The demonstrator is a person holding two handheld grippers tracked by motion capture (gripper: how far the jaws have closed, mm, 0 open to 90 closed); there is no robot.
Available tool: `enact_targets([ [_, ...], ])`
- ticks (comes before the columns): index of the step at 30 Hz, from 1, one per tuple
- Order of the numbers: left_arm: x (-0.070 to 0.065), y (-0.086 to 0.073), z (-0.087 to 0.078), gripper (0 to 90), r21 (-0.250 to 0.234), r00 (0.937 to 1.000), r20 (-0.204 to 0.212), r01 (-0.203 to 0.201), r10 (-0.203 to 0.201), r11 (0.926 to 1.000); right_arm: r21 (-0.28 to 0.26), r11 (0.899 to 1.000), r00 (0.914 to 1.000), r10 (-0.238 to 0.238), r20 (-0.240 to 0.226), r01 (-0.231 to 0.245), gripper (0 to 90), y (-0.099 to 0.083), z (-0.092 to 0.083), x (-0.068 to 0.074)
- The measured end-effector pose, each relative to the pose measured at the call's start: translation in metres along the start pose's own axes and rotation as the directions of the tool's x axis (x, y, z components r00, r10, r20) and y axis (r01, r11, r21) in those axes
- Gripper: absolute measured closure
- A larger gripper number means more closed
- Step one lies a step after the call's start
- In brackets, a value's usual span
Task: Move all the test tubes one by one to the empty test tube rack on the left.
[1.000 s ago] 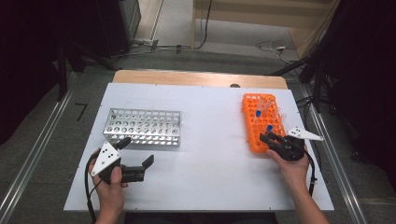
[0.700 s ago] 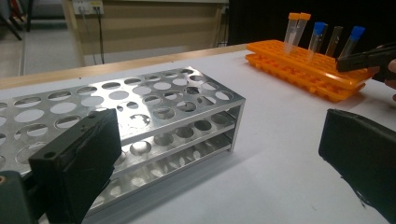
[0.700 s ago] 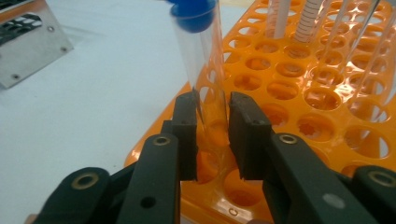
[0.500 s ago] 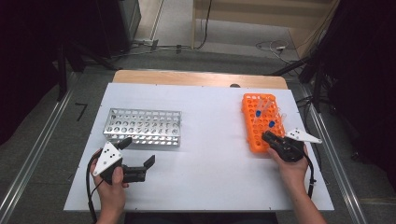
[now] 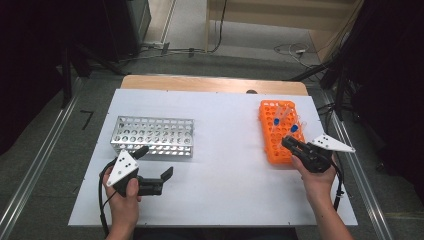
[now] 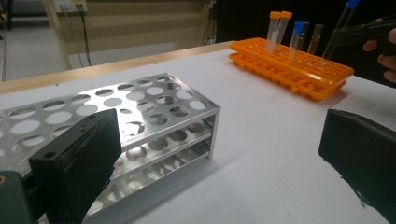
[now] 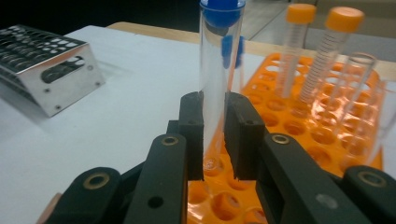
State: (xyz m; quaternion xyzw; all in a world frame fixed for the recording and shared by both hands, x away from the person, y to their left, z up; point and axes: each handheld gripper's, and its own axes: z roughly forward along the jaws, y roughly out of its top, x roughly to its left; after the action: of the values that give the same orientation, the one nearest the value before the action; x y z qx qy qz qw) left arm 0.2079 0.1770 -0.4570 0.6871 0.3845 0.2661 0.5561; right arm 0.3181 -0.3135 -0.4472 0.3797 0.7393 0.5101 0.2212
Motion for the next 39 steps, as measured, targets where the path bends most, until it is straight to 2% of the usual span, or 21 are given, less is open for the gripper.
enact_targets([
  [1,-0.003,0.003,0.001,0.0,0.003,1.0000,0.007,-0.004,0.004,1.0000,0.000,1.000,1.0000,0.000,0.000,0.000,75.6,0.000,0.000,0.000],
  [4,-0.012,0.014,0.009,0.0,0.004,0.9988,0.037,-0.034,0.034,0.9994,0.014,1.000,0.9987,-0.015,-0.049,0.016,75.6,0.007,0.002,0.012],
  [6,-0.014,0.016,0.012,0.0,0.007,0.9984,0.046,-0.034,0.033,0.9994,0.019,1.000,0.9981,-0.021,-0.059,0.022,75.6,0.009,0.004,0.015],
  [7,-0.015,0.018,0.015,0.0,0.012,0.9979,0.054,-0.036,0.035,0.9993,0.024,0.999,0.9959,-0.035,-0.083,0.037,75.6,0.013,0.006,0.020],
  [11,-0.018,0.025,0.026,0.0,0.028,0.9957,0.089,-0.029,0.026,0.9992,0.026,0.999,0.9931,-0.037,-0.111,0.040,75.6,0.018,0.012,0.028],
  [14,-0.020,0.029,0.035,1.6,0.040,0.9938,0.108,-0.029,0.025,0.9988,0.035,0.997,0.9864,-0.065,-0.151,0.071,75.6,0.026,0.018,0.041],
  [18,-0.023,0.034,0.045,3.2,0.052,0.9916,0.129,-0.019,0.012,0.9985,0.037,0.996,0.9808,-0.074,-0.181,0.082,75.6,0.029,0.021,0.051],
  [20,-0.025,0.036,0.050,4.4,0.058,0.9907,0.136,-0.020,0.012,0.9981,0.040,0.994,0.9738,-0.089,-0.209,0.099,75.6,0.029,0.022,0.060],
  [28,-0.040,0.039,0.067,8.8,0.083,0.9847,0.174,-0.020,0.005,0.9964,0.073,0.987,0.9517,-0.118,-0.284,0.144,75.6,0.021,0.031,0.083],
  [34,-0.050,0.039,0.072,16.5,0.099,0.9818,0.190,-0.011,-0.008,0.9951,0.091,0.980,0.9334,-0.140,-0.331,0.179,75.6,0.016,0.036,0.099],
  [39,-0.056,0.040,0.073,21.0,0.106,0.9743,0.224,0.002,-0.026,0.9943,0.102,0.974,0.9213,-0.154,-0.357,0.202,75.7,0.013,0.039,0.108],
])
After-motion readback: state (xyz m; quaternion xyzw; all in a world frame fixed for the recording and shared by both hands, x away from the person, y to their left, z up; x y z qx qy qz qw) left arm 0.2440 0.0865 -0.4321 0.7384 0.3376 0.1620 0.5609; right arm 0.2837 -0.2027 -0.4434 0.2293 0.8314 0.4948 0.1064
